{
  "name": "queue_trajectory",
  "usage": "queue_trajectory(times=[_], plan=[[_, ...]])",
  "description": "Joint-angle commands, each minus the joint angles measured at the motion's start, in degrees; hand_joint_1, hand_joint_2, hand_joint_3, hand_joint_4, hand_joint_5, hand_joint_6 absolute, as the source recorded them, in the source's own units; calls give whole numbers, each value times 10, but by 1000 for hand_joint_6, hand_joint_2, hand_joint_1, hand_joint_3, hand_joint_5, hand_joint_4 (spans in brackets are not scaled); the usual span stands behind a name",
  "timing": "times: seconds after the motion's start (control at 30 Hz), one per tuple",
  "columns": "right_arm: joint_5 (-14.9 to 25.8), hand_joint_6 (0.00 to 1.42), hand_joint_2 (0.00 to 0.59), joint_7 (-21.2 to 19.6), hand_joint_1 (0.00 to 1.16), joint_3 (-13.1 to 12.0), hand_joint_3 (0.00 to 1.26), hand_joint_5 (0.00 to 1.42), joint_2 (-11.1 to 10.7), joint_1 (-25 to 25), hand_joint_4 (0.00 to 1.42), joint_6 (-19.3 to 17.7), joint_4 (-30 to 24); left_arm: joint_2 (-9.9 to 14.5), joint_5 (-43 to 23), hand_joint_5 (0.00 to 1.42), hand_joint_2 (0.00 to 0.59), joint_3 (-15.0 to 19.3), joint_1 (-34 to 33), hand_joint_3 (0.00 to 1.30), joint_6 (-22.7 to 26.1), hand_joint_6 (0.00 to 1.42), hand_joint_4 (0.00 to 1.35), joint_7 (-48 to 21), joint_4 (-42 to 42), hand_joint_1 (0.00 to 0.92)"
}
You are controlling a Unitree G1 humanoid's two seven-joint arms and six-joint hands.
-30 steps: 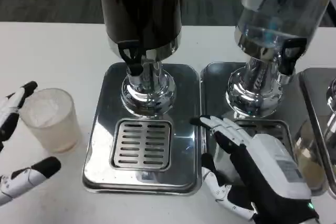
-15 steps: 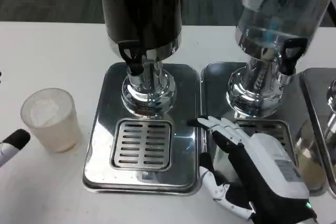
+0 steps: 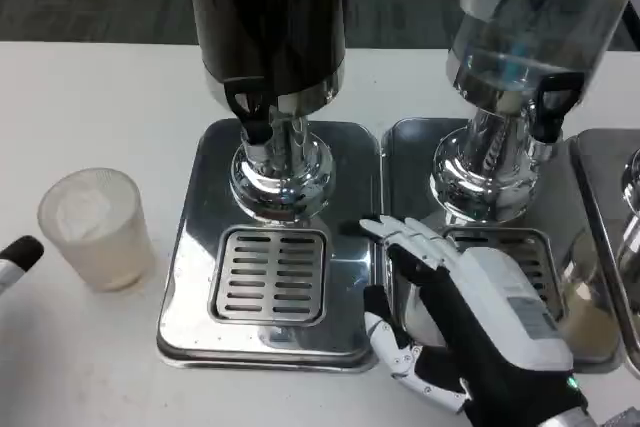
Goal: Grasp the cup under the faucet to collect the drink, then remove the cup.
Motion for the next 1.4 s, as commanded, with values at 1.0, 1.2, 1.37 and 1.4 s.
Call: queue_trajectory(times=[1.0, 1.2, 1.37, 1.4], plan=[[20, 264, 586, -14, 501, -3, 237, 111, -18, -20, 151, -10, 20, 41, 55, 25, 46, -147, -130, 0, -107, 115, 0, 119, 233, 70], [27, 265, 586, -15, 500, -7, 240, 111, -28, -17, 151, -12, 18, 37, 55, 27, 44, -163, -143, 0, -122, 118, 0, 116, 244, 79], [33, 265, 586, -13, 500, -10, 241, 111, -31, -18, 151, -11, 18, 36, 45, 28, 44, -176, -161, 0, -135, 119, 0, 95, 263, 82], [33, 265, 586, -12, 500, -10, 241, 111, -32, -18, 151, -11, 17, 36, 43, 28, 44, -180, -166, 0, -137, 118, 0, 86, 269, 82]])
